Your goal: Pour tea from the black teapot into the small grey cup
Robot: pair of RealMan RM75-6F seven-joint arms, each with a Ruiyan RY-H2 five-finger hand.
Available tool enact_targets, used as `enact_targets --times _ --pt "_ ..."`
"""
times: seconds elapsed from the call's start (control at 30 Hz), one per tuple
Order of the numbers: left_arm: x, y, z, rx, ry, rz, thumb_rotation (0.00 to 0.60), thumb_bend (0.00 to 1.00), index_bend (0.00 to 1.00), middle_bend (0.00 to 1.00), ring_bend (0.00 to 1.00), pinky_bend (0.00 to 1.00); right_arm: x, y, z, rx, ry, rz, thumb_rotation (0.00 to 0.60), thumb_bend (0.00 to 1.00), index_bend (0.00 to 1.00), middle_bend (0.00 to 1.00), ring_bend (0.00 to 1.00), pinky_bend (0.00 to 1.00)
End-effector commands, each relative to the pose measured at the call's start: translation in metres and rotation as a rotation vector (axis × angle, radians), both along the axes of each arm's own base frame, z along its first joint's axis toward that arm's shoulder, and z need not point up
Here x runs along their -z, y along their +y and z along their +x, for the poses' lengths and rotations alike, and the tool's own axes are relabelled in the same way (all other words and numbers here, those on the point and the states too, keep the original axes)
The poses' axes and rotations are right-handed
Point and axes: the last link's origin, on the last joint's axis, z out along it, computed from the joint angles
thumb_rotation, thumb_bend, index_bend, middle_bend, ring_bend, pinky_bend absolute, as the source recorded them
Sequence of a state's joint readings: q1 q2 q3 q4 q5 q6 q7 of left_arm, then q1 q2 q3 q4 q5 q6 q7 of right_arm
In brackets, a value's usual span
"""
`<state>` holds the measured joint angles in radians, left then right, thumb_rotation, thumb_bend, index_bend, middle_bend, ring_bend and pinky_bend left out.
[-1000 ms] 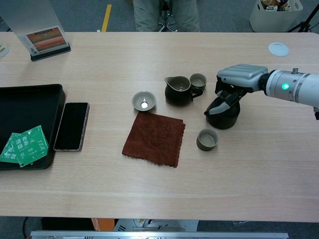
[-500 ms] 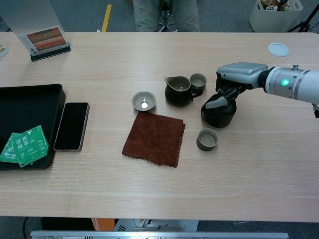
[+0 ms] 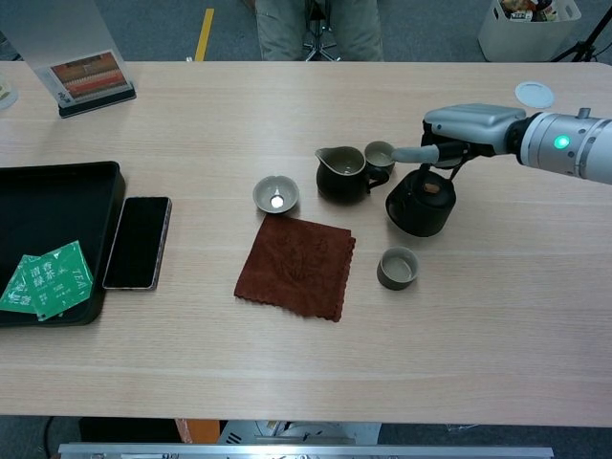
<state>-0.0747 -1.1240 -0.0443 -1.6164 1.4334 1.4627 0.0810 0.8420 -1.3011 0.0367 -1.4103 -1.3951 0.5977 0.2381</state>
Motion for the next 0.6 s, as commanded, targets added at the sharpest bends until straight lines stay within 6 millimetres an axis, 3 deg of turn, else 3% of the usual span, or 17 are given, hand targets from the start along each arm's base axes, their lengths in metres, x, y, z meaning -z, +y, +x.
enact_targets --times 0.03,0.2,0.37,0.6 --pt "0.0 0.0 0.0 0.001 -0.001 0.0 0.6 0.39 0.27 0.29 0.23 0.22 -0.006 -0.002 0.004 -0.008 -0.011 -0.018 0.015 0.2 1.0 1.0 0.91 0.4" --pt "-0.001 -0.001 0.001 0.003 -0.004 0.001 0.6 0.39 0.27 0.29 0.23 0.21 -0.014 -0.005 0.01 -0.025 -0.023 -0.046 0.061 0.44 1.0 0.99 0.9 0.4" --pt "-0.001 -0.002 0.0 0.001 -0.005 0.0 0.6 0.39 0.27 0.29 0.23 0.21 -0.018 -0.006 0.013 -0.034 -0.023 -0.065 0.079 0.49 1.0 0.98 0.9 0.4" --pt "-0.001 -0.002 0.001 0.003 -0.007 -0.001 0.6 0.39 0.27 0.29 0.23 0.22 -0.022 -0.008 0.018 -0.051 -0.023 -0.078 0.164 0.51 1.0 0.95 0.88 0.4"
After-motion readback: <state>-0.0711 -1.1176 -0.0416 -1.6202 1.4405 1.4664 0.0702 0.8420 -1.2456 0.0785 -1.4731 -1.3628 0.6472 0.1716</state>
